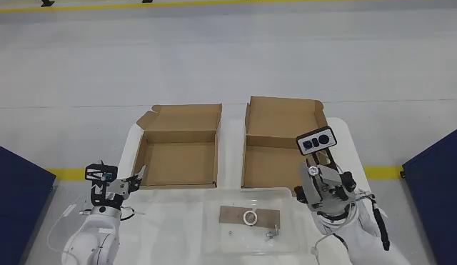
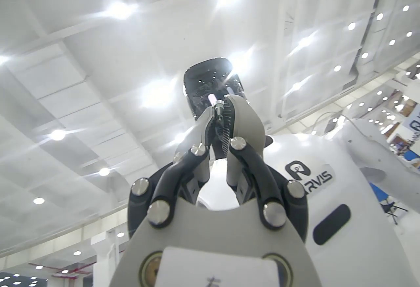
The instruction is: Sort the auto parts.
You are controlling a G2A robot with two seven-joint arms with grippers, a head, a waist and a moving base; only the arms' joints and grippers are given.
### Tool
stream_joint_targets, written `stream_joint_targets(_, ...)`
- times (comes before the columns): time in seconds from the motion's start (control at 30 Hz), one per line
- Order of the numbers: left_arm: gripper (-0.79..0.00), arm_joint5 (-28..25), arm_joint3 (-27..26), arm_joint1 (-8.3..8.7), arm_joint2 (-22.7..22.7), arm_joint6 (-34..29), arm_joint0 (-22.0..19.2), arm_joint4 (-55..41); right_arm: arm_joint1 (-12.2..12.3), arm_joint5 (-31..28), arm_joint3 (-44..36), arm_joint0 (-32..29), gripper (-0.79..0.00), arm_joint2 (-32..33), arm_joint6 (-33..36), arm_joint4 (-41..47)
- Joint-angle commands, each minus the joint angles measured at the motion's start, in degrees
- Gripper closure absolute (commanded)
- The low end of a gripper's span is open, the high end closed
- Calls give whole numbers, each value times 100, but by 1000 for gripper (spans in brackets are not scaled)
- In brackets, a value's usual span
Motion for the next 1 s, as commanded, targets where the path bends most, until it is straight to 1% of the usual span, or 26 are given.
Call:
stream_joint_targets(0.0,-785,0,0,0,0,0,0,0,-8,29,-37,-44,0,70,-72,-242)
stream_joint_targets(0.27,-785,0,0,0,0,0,0,0,-77,92,-121,-159,0,183,-28,-354)
stream_joint_targets(0.6,-785,0,0,0,0,0,0,0,-198,184,-61,-246,0,233,365,213)
stream_joint_targets(0.7,-785,0,0,0,0,0,0,0,-236,308,-44,-258,0,207,442,362)
stream_joint_targets(0.97,-785,0,0,0,0,0,0,0,-244,340,-37,-257,0,207,448,384)
